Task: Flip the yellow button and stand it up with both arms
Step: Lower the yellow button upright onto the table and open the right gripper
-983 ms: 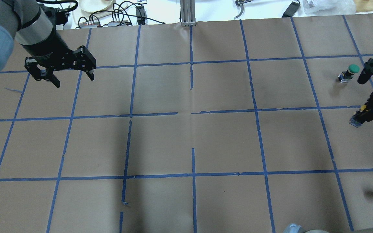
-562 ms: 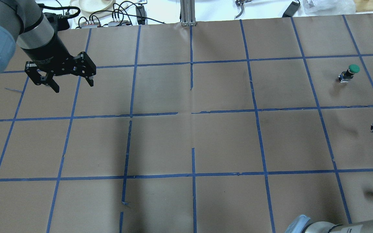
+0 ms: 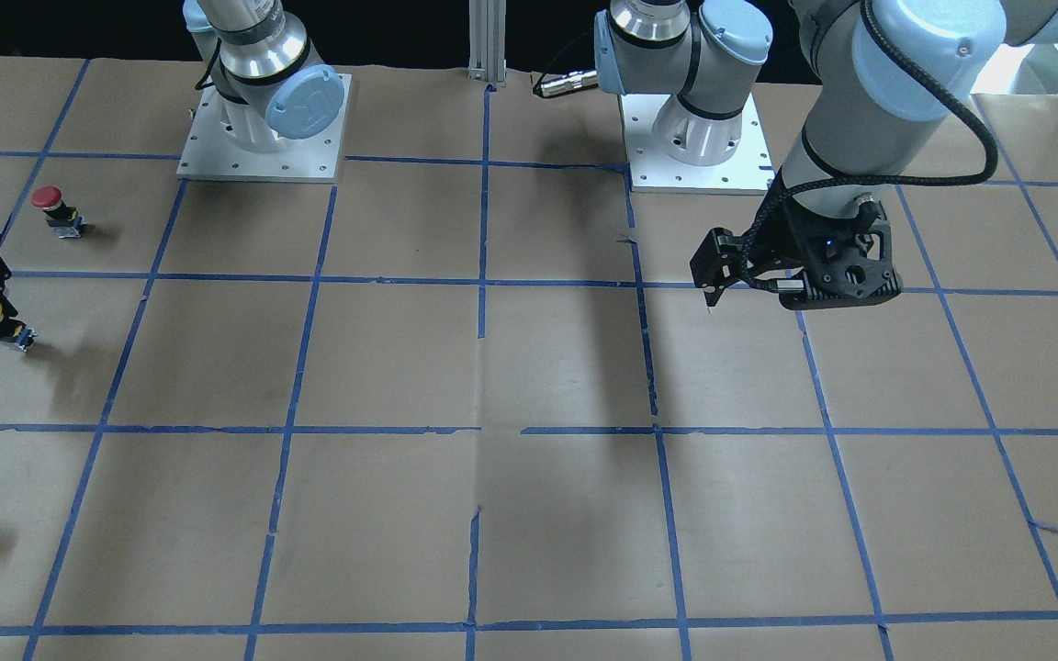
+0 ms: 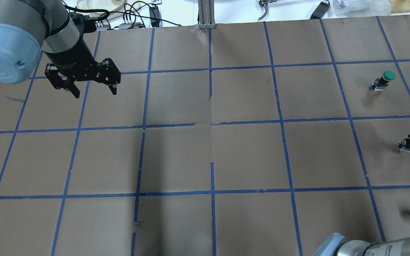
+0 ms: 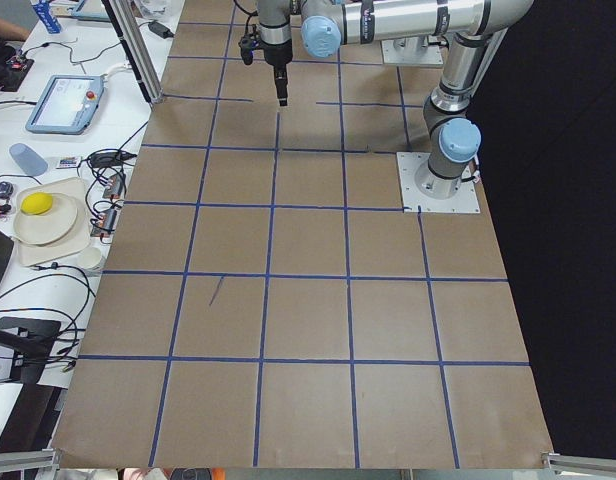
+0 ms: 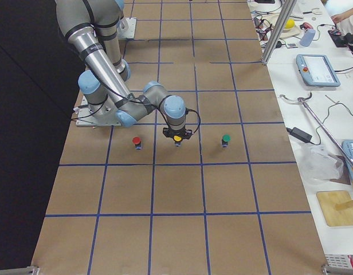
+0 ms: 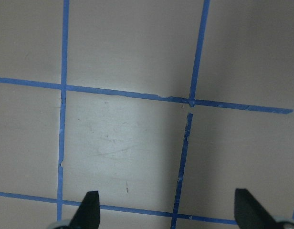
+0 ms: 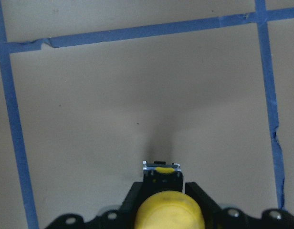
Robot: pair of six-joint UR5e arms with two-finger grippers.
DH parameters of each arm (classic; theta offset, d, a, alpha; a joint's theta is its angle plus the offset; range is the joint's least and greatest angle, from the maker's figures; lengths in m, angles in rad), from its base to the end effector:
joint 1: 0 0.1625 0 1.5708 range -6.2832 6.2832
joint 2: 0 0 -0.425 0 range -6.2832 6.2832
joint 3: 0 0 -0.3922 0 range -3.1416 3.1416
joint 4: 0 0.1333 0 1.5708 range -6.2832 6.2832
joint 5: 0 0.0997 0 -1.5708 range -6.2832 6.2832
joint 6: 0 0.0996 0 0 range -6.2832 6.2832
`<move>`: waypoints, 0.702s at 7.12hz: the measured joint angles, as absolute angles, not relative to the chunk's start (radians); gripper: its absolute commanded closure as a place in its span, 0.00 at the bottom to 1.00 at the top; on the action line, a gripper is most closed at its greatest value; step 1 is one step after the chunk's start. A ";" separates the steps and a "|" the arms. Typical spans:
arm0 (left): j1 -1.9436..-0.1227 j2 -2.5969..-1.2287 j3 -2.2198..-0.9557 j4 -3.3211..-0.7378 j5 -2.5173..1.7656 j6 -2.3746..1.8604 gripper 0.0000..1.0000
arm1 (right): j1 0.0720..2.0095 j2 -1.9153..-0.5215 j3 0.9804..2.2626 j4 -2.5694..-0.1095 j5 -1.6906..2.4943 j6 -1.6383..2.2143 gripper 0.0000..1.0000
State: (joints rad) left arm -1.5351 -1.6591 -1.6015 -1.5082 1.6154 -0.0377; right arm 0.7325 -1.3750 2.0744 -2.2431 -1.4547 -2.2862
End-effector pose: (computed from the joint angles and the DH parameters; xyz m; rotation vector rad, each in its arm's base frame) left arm -0.1102 -0.5251 0.4343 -0.1116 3.0937 0.0873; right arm -0.2599 -0.4285 0.2253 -2.0570 2.3304 -0.1803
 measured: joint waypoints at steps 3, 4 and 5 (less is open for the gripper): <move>-1.549 -1.640 -1.611 -1.510 1.617 -0.036 0.00 | 0.733 -1.341 2.074 -2.247 -1.446 -2.294 0.00; -1.550 -1.634 -1.613 -1.511 1.617 -0.036 0.00 | 0.735 -1.351 2.068 -2.234 -1.446 -2.286 0.00; -1.551 -1.630 -1.615 -1.511 1.618 -0.036 0.00 | 0.739 -1.384 2.045 -2.183 -1.446 -2.251 0.00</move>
